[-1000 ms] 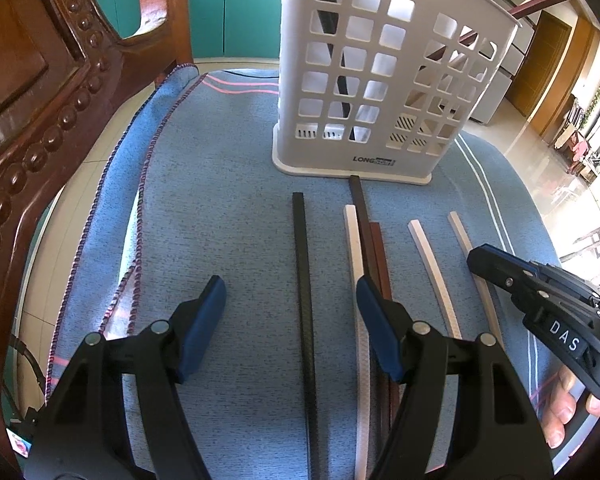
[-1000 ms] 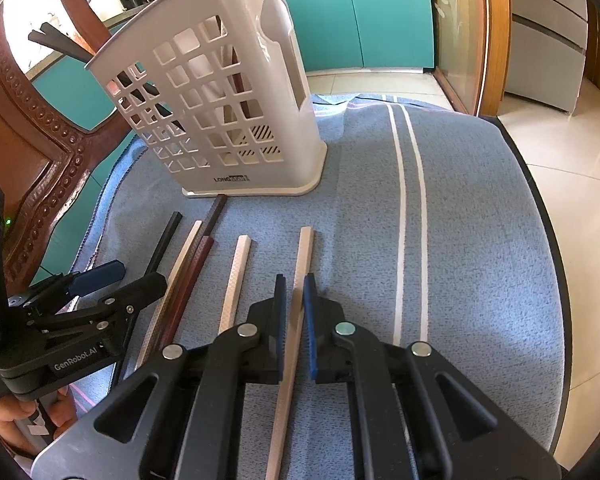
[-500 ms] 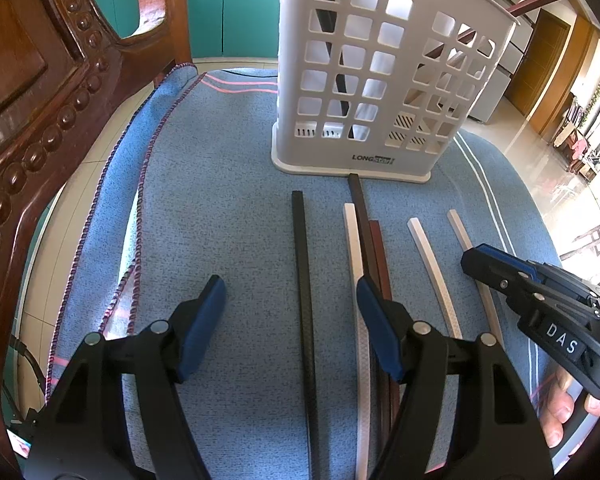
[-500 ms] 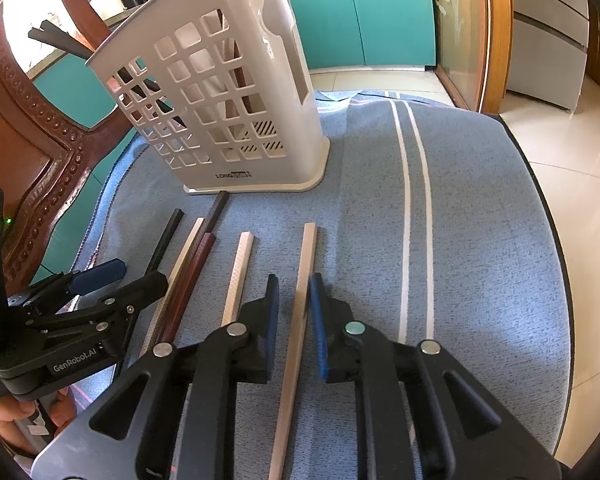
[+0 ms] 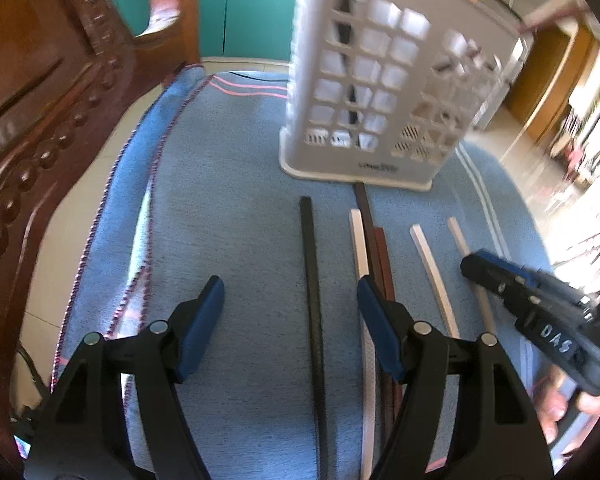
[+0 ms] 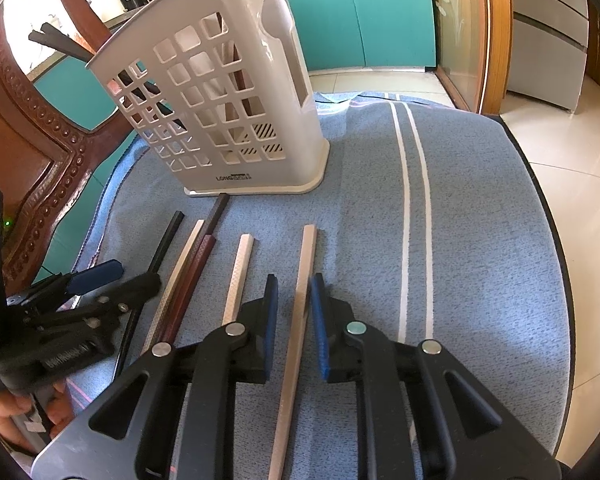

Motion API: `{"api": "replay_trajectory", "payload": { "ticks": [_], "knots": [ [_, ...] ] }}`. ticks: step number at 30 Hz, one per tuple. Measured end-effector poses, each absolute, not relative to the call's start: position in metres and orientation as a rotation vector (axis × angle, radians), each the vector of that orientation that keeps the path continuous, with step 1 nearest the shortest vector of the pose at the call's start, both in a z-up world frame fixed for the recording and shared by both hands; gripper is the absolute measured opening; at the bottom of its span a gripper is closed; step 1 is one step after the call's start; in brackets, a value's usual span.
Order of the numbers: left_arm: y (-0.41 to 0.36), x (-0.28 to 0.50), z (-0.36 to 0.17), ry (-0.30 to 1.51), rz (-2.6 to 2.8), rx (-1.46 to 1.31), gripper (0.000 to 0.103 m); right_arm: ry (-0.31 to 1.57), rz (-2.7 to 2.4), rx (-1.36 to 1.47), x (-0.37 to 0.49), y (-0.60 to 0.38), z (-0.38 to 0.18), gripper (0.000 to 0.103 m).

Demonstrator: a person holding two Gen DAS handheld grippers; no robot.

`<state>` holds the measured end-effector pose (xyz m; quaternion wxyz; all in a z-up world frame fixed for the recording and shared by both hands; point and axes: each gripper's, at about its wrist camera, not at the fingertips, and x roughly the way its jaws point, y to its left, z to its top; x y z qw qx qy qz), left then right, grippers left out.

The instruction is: Organize utensils

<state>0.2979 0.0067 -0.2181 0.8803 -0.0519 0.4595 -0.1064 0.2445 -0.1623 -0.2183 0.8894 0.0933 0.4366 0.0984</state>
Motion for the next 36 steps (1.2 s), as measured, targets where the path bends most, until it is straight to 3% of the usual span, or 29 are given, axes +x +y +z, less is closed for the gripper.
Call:
{"api": "replay_trajectory", "payload": {
  "ticks": [8,20,23,36],
  "knots": [
    [0.042,0.304,-0.219,0.956,-0.188,-0.227,0.069,0.873,0.175,0.184,0.24,-0.169,-0.211,0.017],
    [-0.014,0.312,-0.225,0.956,-0.189,-0.042,0.069,0.869,0.135,0.092,0.238,-0.162,-0.213,0.018],
    [-0.024,0.311,-0.227,0.954,-0.168,0.013,0.069,0.869,0.139,0.056,0.237,-0.155,-0.215,0.026],
    [-0.021,0.301,-0.224,0.943,-0.156,0.057,0.069,0.878,0.113,-0.053,0.235,-0.137,-0.224,0.031]
  ]
}}
